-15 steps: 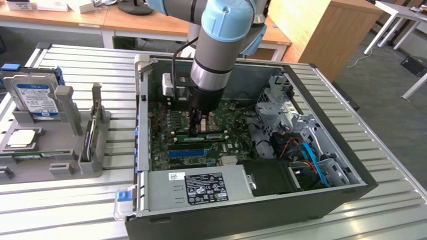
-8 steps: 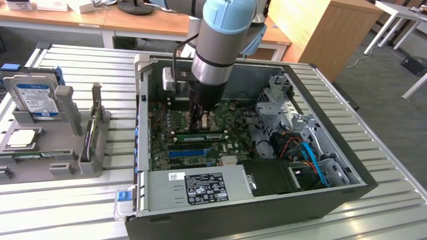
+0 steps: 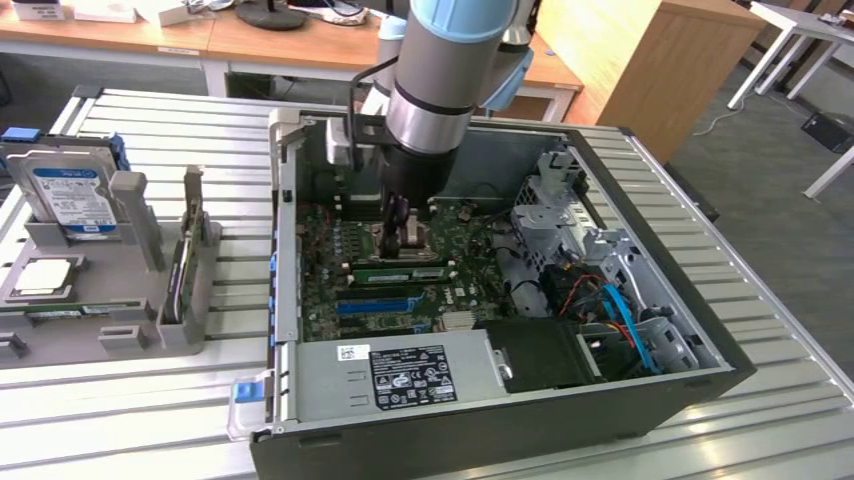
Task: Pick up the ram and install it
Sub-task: 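Press down the ram until it locks into place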
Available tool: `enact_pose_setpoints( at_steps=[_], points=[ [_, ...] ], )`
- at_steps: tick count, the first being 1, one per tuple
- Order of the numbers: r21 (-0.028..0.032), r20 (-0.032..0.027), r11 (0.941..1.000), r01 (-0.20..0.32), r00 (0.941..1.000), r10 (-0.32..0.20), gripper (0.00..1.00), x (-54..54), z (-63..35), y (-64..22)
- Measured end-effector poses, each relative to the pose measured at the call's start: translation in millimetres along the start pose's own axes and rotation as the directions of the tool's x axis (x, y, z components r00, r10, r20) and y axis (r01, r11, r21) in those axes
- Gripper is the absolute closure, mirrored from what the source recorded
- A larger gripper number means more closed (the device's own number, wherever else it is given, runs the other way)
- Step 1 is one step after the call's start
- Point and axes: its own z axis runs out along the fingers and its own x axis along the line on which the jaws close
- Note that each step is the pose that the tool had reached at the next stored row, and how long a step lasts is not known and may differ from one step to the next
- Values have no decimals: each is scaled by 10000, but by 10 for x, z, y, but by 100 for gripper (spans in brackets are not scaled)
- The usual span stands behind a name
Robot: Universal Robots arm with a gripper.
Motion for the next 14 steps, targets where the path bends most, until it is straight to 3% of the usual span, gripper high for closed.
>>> enact_pose_setpoints(
  at_steps=[3, 10, 14],
  points=[
    [-1, -2, 10000, 0, 10000, 0, 89, -1, -44, 2],
    [3, -2, 10000, 5, 10000, -5, 89, -1, -45, -1],
    [10, 0, 10000, 41, 10000, -41, 89, -2, -47, -50]
  ],
)
